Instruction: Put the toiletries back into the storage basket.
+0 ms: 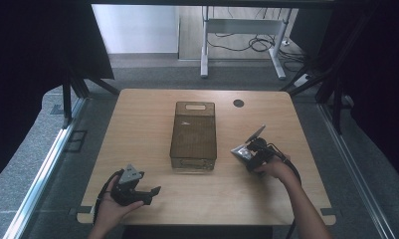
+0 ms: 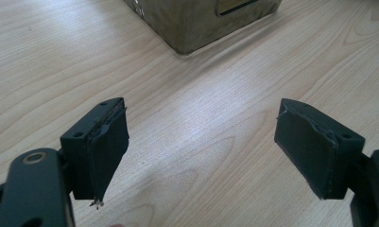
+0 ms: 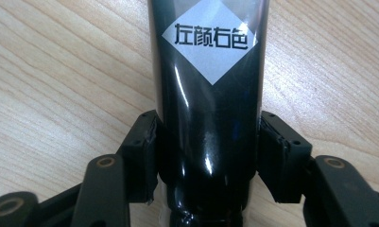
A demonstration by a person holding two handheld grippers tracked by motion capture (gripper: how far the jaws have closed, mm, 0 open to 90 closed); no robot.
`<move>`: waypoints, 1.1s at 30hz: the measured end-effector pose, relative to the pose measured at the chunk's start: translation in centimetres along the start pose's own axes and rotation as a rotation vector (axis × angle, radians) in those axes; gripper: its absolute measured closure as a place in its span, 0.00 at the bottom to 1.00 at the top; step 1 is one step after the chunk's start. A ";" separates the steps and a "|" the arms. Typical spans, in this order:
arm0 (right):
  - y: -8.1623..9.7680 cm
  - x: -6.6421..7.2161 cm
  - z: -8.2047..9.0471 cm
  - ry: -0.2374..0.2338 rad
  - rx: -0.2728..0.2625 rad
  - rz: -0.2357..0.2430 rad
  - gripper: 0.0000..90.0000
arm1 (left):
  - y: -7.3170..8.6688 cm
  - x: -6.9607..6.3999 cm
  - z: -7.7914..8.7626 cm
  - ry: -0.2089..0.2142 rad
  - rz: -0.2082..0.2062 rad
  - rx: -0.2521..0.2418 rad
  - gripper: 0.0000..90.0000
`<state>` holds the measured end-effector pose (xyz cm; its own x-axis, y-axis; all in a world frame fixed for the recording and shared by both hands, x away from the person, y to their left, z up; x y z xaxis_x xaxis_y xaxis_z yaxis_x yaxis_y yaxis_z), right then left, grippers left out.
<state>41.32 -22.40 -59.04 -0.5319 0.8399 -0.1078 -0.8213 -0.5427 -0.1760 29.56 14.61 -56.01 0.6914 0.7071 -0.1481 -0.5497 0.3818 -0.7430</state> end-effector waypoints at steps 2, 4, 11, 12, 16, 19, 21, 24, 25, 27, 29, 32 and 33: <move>0.0 0.0 0.0 -0.002 0.004 0.004 0.51 | 0.0 0.0 0.0 0.000 -0.001 0.000 0.21; 0.0 0.0 0.0 -0.003 0.009 -0.002 0.52 | 0.0 0.0 0.0 -0.001 -0.001 -0.001 0.21; -0.2 -0.4 0.5 -0.120 -0.040 -0.100 0.53 | -0.1 0.2 0.2 -0.004 0.004 -0.009 0.21; -0.2 -0.5 0.6 -0.132 -0.051 -0.110 0.53 | 0.0 0.2 0.2 -0.004 0.005 -0.007 0.21; -0.2 -0.9 1.3 -0.178 -0.090 -0.147 0.53 | 0.0 0.2 0.1 -0.006 0.008 -0.004 0.21; -0.1 -1.2 1.8 -0.194 -0.106 -0.163 0.53 | 0.0 0.1 0.0 -0.004 0.004 -0.003 0.21; 0.0 -1.3 1.9 -0.204 -0.113 -0.175 0.53 | 0.0 0.1 0.0 -0.003 0.003 -0.002 0.21; 0.0 -1.5 2.1 -0.232 -0.128 -0.190 0.53 | 0.1 0.1 -0.1 -0.003 0.006 0.000 0.21; -0.1 -1.5 2.2 -0.240 -0.133 -0.195 0.53 | 0.1 0.2 -0.1 -0.004 0.007 0.000 0.21; 0.0 -1.6 2.3 -0.238 -0.137 -0.199 0.53 | 0.1 0.2 -0.1 -0.005 0.008 0.000 0.21; 0.0 -1.7 2.4 -0.242 -0.139 -0.202 0.53 | 0.1 0.2 -0.1 -0.004 0.007 0.000 0.21; -0.1 -1.7 2.7 -0.257 -0.150 -0.205 0.53 | 0.1 0.1 -0.1 -0.003 0.005 0.000 0.21; -0.2 -1.6 2.8 -0.258 -0.155 -0.206 0.53 | 0.1 0.1 -0.1 -0.003 0.006 0.000 0.21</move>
Point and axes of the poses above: each handheld gripper's, and its own axes: z roughly backward along the jaws, y roughly out of its underside, x roughly to its left, the point moved 9 cm from there along -z, roughly forward along the jaws, and after that the axes turned 6 degrees about y, right-handed, at the moved point
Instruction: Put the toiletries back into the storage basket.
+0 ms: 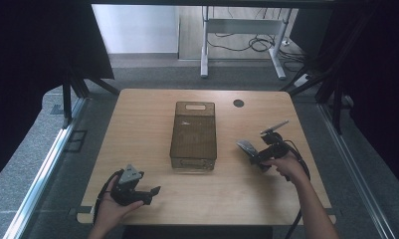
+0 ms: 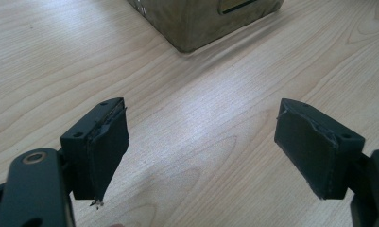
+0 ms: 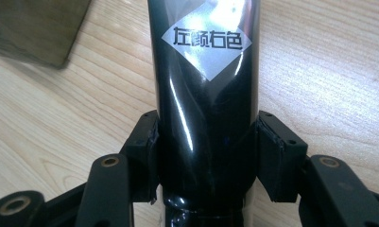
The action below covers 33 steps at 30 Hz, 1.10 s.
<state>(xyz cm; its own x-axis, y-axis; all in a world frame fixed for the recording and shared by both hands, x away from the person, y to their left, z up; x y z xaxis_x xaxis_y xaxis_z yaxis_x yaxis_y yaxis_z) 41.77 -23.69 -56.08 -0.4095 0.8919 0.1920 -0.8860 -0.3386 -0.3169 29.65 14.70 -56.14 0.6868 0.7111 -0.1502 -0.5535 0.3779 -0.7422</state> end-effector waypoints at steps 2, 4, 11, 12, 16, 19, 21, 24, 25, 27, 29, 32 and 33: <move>-0.1 0.1 0.3 -0.005 -0.005 -0.003 0.53 | 0.0 0.0 0.0 0.000 0.000 0.000 0.21; -0.2 0.3 0.6 -0.019 -0.009 0.002 0.53 | 0.0 0.0 0.0 0.000 -0.001 0.001 0.21; -0.7 0.8 1.3 -0.055 -0.042 -0.004 0.53 | 0.0 0.0 0.0 0.000 0.000 0.000 0.21; -0.8 0.8 1.4 -0.062 -0.046 -0.006 0.53 | 0.0 0.0 0.0 0.001 0.000 0.000 0.21; -1.1 1.0 2.0 -0.075 -0.065 -0.014 0.53 | 0.0 0.0 -0.1 0.001 0.000 0.001 0.21; -1.4 1.1 2.6 -0.087 -0.083 -0.019 0.53 | 0.0 -0.1 -0.1 0.003 -0.003 0.004 0.21; -1.6 1.3 2.9 -0.089 -0.090 -0.017 0.53 | 0.0 -0.1 -0.1 0.004 -0.003 0.004 0.21; -2.0 1.7 3.4 -0.101 -0.102 -0.012 0.53 | 0.0 -0.2 -0.2 0.005 -0.005 0.005 0.21; -2.1 1.9 3.6 -0.105 -0.105 -0.012 0.53 | 0.0 -0.2 -0.2 0.005 -0.004 0.005 0.21; -2.4 2.2 3.8 -0.114 -0.114 -0.009 0.53 | 0.0 -0.2 -0.2 0.006 -0.004 0.005 0.21; -2.8 2.6 4.1 -0.116 -0.120 -0.008 0.53 | 0.0 -0.2 -0.2 0.006 -0.004 0.005 0.21; -3.3 3.1 4.4 -0.119 -0.125 0.002 0.53 | 0.0 -0.2 -0.1 0.008 -0.006 0.005 0.21; -3.4 3.3 4.4 -0.121 -0.128 0.005 0.53 | 0.0 -0.2 -0.1 0.007 -0.006 0.005 0.21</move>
Point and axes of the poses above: each handheld gripper's, and its own axes: z roughly backward along the jaws, y roughly out of its underside, x roughly to its left, the point moved 9 cm from there along -z, roughly forward along the jaws, and after that the axes turned 6 degrees about y, right-handed, at the moved point
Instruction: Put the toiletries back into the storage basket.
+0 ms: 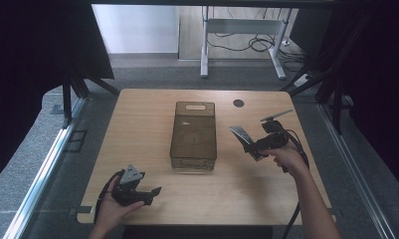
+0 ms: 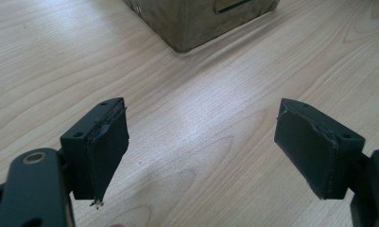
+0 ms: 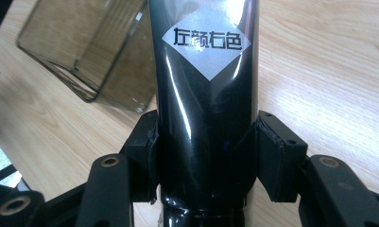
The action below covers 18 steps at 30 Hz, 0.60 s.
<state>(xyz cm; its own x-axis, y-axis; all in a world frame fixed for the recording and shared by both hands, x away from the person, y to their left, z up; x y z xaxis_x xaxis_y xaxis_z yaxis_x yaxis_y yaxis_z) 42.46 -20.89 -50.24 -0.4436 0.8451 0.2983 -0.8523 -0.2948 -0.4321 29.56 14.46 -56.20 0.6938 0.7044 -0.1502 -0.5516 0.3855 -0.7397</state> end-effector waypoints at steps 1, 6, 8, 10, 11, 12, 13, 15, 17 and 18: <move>-0.2 0.2 0.0 -0.002 -0.003 0.005 0.53 | 0.0 0.0 0.0 0.001 0.000 0.000 0.21; -0.8 1.1 0.0 -0.008 -0.007 0.021 0.53 | 0.0 0.0 -0.1 0.002 0.002 0.002 0.21; -1.0 1.5 -0.1 -0.011 -0.009 0.023 0.53 | 0.0 -0.1 -0.2 0.004 0.004 0.001 0.21; -1.3 1.9 -0.2 -0.010 -0.011 0.029 0.53 | 0.0 -0.1 -0.2 0.005 0.003 0.002 0.21; -1.5 2.1 -0.3 -0.007 -0.009 0.034 0.53 | 0.0 -0.1 -0.2 0.006 0.004 0.002 0.21; -1.7 2.4 -0.3 -0.008 -0.009 0.035 0.53 | 0.0 -0.1 -0.2 0.006 0.003 0.001 0.21; -1.8 2.6 -0.4 -0.009 -0.005 0.038 0.53 | 0.0 -0.1 -0.2 0.006 0.004 0.000 0.21; -2.2 3.1 -0.6 -0.009 -0.005 0.041 0.53 | 0.0 -0.1 -0.1 0.007 0.003 -0.003 0.21; -2.5 3.6 -0.8 -0.010 -0.006 0.044 0.53 | 0.0 -0.1 0.0 0.006 0.001 -0.002 0.21; -2.7 3.8 -0.8 -0.010 -0.007 0.046 0.53 | 0.0 -0.1 -0.1 0.007 0.003 -0.003 0.21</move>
Point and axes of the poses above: each handheld gripper's, and its own axes: z roughly backward along the jaws, y roughly out of its underside, x roughly to its left, the point moved 9 cm from there along -z, roughly forward along the jaws, and after that the axes turned 6 degrees about y, right-handed, at the moved point
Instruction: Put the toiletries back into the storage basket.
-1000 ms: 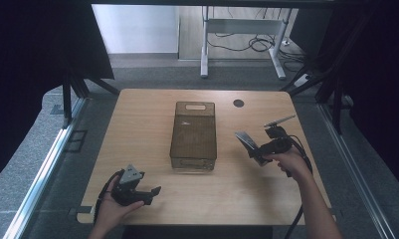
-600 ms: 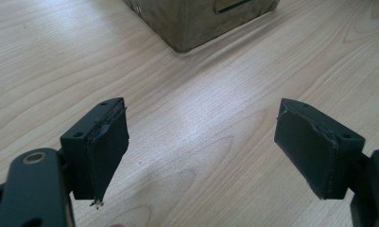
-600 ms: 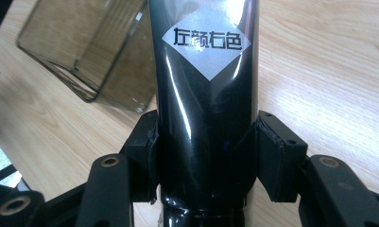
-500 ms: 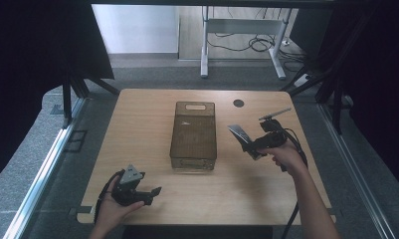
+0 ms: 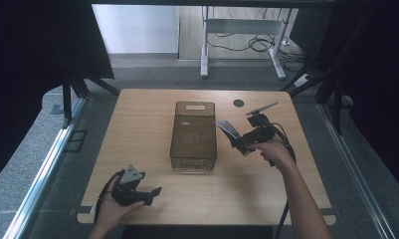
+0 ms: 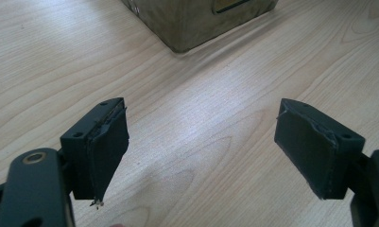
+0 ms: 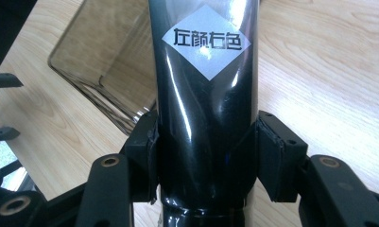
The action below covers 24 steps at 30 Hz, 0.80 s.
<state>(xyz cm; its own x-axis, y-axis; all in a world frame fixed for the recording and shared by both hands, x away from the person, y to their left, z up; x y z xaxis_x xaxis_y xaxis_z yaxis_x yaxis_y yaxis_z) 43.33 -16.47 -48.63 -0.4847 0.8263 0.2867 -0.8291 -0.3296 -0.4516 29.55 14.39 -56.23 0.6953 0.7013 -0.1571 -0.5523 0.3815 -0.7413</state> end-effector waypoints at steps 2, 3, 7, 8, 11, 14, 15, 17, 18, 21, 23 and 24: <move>-0.3 0.4 -0.2 -0.002 0.000 0.007 0.53 | 0.0 0.0 0.0 0.001 0.001 0.001 0.21; -0.5 0.7 -0.3 -0.001 0.002 0.009 0.53 | 0.0 0.0 0.0 0.001 0.000 0.002 0.21; -1.0 1.5 -0.7 -0.011 0.004 0.019 0.53 | 0.1 -0.1 -0.2 0.002 0.001 0.003 0.21; -1.2 1.7 -0.8 -0.008 0.004 0.021 0.53 | 0.1 -0.1 -0.2 0.003 0.000 0.003 0.21; -1.6 2.1 -1.2 -0.006 0.006 0.022 0.53 | 0.1 -0.1 -0.2 0.005 -0.003 0.007 0.21; -1.9 2.5 -1.5 -0.012 0.004 0.023 0.53 | 0.1 -0.1 -0.2 0.006 -0.004 0.005 0.21; -2.1 2.6 -1.6 -0.015 0.006 0.022 0.53 | 0.1 -0.2 -0.3 0.006 -0.004 0.005 0.21; -2.3 2.8 -1.9 -0.012 0.008 0.022 0.53 | 0.1 -0.2 -0.3 0.008 -0.004 0.007 0.21; -2.4 3.0 -2.0 -0.013 0.010 0.022 0.53 | 0.1 -0.2 -0.3 0.009 -0.004 0.006 0.21; -2.7 3.3 -2.3 -0.012 0.011 0.018 0.53 | 0.0 -0.3 -0.3 0.010 -0.005 0.004 0.21; -2.9 3.5 -2.5 -0.012 0.014 0.021 0.53 | 0.0 -0.2 -0.3 0.008 -0.005 0.004 0.21; -3.0 3.6 -2.6 -0.015 0.012 0.023 0.53 | 0.0 -0.2 -0.2 0.008 -0.004 0.003 0.21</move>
<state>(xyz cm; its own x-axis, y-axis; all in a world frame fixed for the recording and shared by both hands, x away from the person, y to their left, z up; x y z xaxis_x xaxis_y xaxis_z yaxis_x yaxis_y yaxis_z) 44.76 -11.33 -48.45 -0.5081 0.8114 0.2889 -0.8206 -0.3542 -0.4484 29.49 14.12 -56.37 0.7014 0.6948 -0.1591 -0.5505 0.3864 -0.7400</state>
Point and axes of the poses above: each handheld gripper's, and its own axes: z roughly backward along the jaws, y roughly out of its underside, x roughly to its left, the point moved 9 cm from there along -z, roughly forward along the jaws, and after that the axes turned 6 degrees about y, right-handed, at the moved point
